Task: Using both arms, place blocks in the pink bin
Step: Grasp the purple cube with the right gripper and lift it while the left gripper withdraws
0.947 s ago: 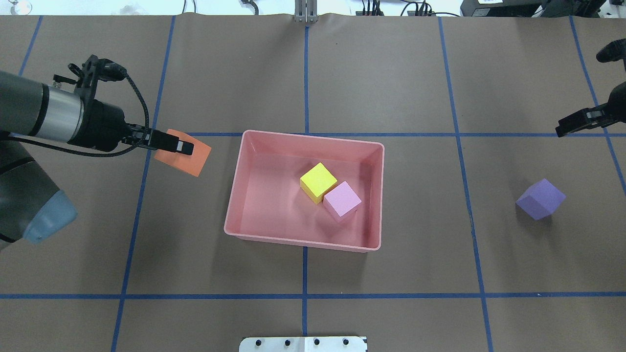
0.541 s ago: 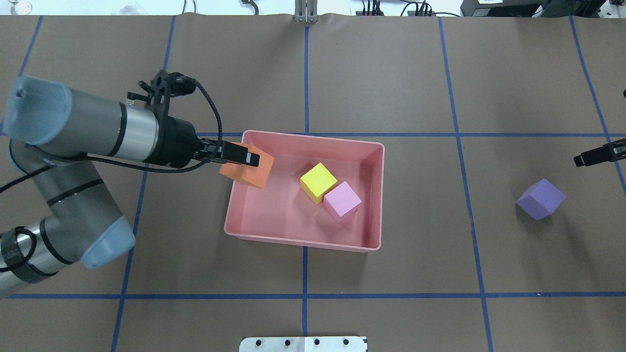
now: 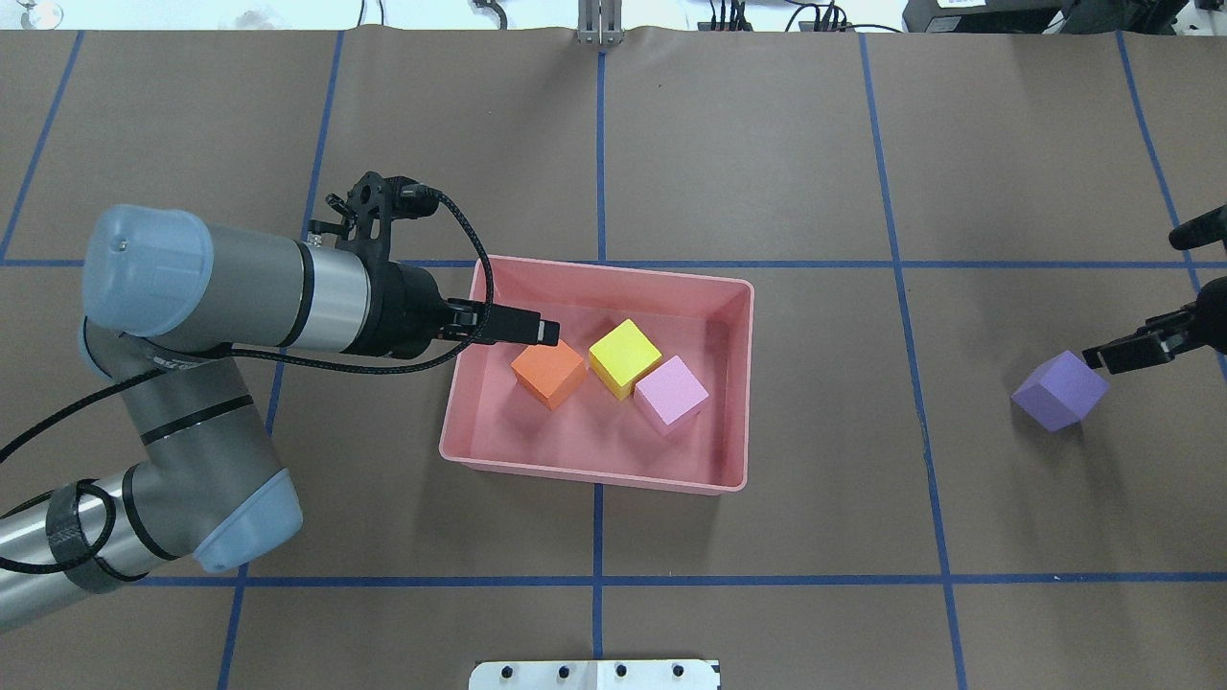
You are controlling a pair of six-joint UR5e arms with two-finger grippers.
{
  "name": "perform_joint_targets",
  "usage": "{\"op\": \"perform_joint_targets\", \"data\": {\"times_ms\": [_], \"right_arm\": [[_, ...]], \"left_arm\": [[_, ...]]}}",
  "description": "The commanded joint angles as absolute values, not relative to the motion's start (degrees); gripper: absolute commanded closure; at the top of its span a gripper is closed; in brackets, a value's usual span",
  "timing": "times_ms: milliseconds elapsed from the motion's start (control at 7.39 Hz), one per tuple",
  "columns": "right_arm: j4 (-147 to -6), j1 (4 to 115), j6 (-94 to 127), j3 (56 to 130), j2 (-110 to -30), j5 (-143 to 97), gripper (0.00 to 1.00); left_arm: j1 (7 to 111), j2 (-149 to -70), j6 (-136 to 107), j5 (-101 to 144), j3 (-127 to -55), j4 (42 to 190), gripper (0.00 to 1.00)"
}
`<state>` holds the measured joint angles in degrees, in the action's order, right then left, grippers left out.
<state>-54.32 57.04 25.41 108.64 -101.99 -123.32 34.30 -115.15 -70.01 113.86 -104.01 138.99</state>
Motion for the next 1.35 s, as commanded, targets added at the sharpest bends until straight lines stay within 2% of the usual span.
{"op": "perform_joint_targets", "data": {"times_ms": [0, 947, 1082, 1217], "right_arm": [[-53.00, 49.94, 25.49, 107.85, -101.69, -116.30, 0.00], [-45.62, 49.22, 22.15, 99.85, -102.13, -116.72, 0.00], [-45.53, 47.74, 23.11, 98.80, -101.69, -116.02, 0.05], [-45.53, 47.46, 26.16, 99.05, -101.60, -116.10, 0.51]], "left_arm": [[34.45, -114.87, -69.79, 113.73, -104.06, 139.04, 0.00], [34.01, -114.70, -69.79, 113.55, -104.15, 139.04, 0.00], [34.01, -114.70, -69.79, 113.55, -104.15, 139.04, 0.00], [34.01, -114.70, -69.79, 113.55, -104.15, 139.13, 0.00]]}}
